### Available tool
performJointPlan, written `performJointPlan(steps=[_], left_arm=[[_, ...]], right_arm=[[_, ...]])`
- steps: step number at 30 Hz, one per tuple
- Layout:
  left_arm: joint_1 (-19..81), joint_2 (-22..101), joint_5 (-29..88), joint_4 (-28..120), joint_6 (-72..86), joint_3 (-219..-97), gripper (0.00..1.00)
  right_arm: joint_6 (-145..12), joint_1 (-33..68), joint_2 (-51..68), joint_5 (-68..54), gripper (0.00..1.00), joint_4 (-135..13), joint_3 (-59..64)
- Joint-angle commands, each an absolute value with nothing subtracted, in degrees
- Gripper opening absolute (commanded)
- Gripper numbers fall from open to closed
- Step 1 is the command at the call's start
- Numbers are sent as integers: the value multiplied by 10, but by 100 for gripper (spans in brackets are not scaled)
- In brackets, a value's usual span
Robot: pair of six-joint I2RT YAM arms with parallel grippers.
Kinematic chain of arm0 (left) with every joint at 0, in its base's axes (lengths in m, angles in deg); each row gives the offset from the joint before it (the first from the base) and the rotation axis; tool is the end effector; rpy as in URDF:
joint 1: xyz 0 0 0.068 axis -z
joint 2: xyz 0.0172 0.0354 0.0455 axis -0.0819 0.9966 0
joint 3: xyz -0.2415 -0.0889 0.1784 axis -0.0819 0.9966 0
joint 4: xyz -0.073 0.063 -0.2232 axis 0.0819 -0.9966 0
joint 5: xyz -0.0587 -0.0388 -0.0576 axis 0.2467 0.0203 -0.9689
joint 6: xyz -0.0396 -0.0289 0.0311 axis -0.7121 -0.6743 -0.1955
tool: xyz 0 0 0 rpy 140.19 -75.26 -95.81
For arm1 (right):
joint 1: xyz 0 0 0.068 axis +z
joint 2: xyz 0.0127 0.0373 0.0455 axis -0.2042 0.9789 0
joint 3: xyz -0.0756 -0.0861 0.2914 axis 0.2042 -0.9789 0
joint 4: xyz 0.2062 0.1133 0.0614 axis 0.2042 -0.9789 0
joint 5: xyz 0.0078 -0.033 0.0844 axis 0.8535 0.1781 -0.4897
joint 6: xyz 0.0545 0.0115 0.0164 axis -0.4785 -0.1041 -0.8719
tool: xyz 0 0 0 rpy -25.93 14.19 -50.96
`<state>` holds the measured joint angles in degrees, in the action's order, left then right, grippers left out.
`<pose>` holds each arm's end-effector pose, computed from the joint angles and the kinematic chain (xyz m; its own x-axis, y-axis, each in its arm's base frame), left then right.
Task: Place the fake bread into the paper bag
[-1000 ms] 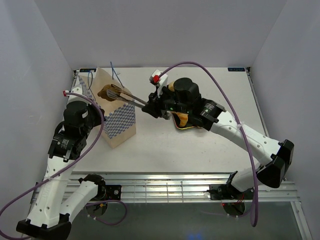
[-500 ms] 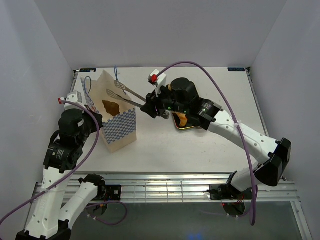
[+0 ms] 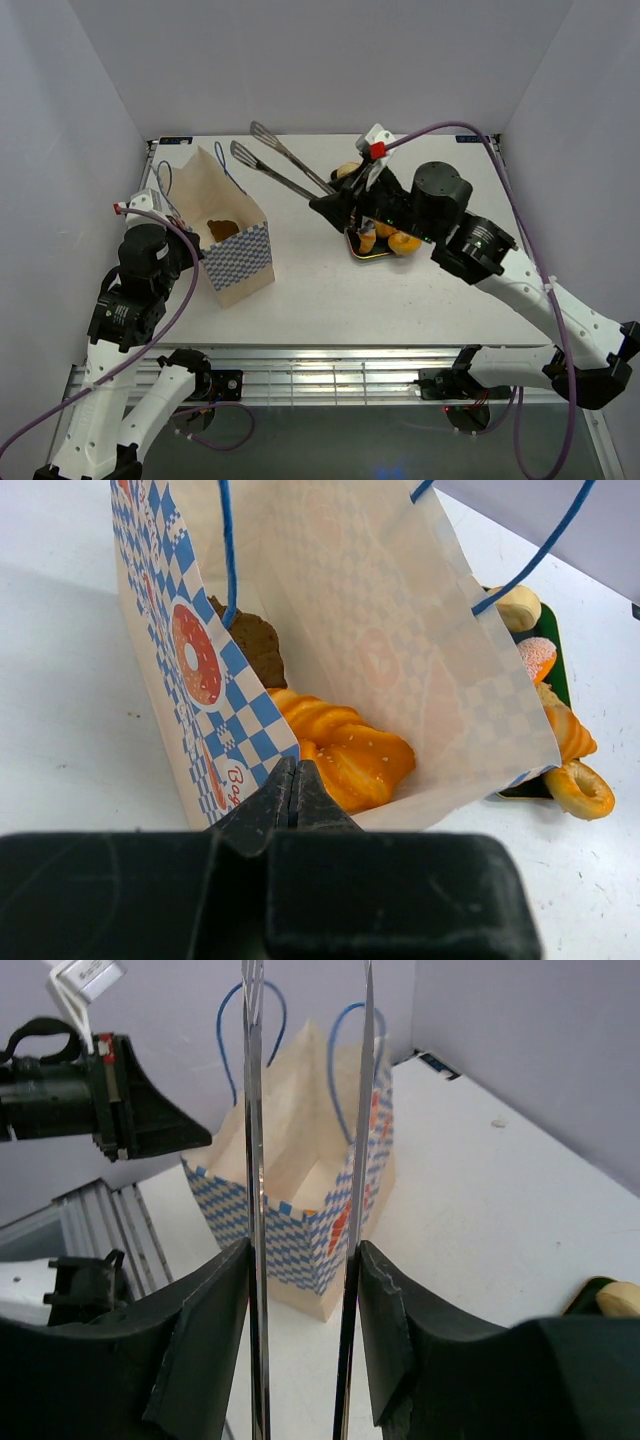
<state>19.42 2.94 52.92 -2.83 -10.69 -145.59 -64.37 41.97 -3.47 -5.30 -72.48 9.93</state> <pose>0.0738 -0.0083 0.3911 -0.3776 -0.3873 -0.8411 -0.1887 0.9215 -0.3396 0.1334 0.1886 0.5139 -0.0561 0.0656 -0.9963 -0.8581 0.5069 0.0818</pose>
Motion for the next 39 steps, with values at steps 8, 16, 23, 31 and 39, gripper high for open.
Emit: performJointPlan(steps=[8,16,23,31,39], left_arm=[[192,15,564,-32,-92,-1444,0],[192,3,573,-29,-84,-1442,0],[192,-5,574,-23,-70,-1432,0],[192,-10,574,-16,-69,-1424,0],[192,-9,570,-9,-72,-1417,0]], right_arm=[[-701,386,-127,226,52,-709,-25],[-767,242,-143,159,51,-726,-118],[-775,209,-141,123,52,-759,-174],[-747,209,-164,52,52,-809,-206],[-742,210,-173,33,52,-821,-269]])
